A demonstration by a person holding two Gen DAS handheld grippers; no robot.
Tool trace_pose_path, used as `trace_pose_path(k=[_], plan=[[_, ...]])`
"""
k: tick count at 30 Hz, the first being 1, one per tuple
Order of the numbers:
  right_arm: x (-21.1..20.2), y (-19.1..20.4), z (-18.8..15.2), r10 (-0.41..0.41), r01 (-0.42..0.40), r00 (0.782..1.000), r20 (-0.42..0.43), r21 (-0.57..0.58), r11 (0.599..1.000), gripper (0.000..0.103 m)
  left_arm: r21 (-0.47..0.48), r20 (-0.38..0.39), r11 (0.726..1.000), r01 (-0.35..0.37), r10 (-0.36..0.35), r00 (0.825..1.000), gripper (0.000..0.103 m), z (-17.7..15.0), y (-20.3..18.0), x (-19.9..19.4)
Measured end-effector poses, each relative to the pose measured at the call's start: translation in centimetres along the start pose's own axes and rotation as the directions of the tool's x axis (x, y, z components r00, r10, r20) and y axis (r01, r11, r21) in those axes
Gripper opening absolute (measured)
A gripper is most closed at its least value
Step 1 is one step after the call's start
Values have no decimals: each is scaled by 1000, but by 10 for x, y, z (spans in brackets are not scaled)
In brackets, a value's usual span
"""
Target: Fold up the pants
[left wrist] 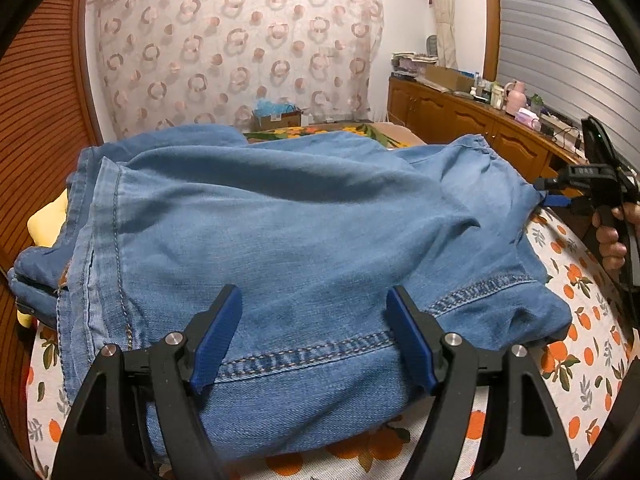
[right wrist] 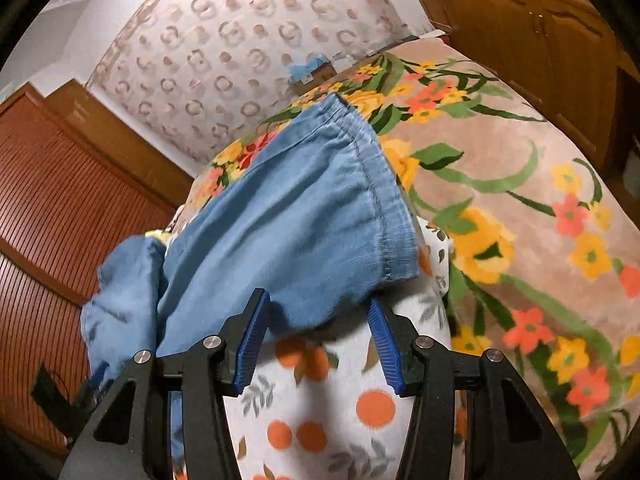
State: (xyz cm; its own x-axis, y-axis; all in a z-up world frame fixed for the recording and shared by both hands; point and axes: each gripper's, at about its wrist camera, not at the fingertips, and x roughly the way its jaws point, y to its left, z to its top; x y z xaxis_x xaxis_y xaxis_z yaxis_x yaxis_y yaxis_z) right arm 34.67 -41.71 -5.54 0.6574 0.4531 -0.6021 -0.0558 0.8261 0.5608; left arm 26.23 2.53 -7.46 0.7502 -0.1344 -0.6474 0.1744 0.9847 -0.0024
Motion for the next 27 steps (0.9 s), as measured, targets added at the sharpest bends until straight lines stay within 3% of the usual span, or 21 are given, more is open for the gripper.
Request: trace_pose_path(k=[4, 6, 10, 15, 21, 27], plan=[[8, -3, 6, -36, 35, 999, 19, 42, 998, 51, -7, 4, 1000, 7, -7, 1000, 76, 0, 2, -1], [10, 5, 4, -81, 80, 996, 25, 39, 996, 44, -7, 4, 1000, 6, -6, 1000, 76, 0, 1, -2], [15, 9, 6, -145, 144, 989, 32, 44, 989, 11, 0, 4, 1000, 0, 0, 1000, 76, -1, 2, -2], [6, 29, 10, -135, 135, 987, 82, 8, 991, 4, -17, 31, 1000, -5, 5, 1000, 76, -2, 7, -9], [-21, 109, 33, -69, 94, 979, 190, -128, 987, 4, -83, 87, 996, 19, -12, 996, 76, 8, 24, -36], [-39, 243, 33, 96, -15, 971, 217, -346, 938, 4, -106, 170, 994, -33, 51, 984, 76, 24, 57, -86]])
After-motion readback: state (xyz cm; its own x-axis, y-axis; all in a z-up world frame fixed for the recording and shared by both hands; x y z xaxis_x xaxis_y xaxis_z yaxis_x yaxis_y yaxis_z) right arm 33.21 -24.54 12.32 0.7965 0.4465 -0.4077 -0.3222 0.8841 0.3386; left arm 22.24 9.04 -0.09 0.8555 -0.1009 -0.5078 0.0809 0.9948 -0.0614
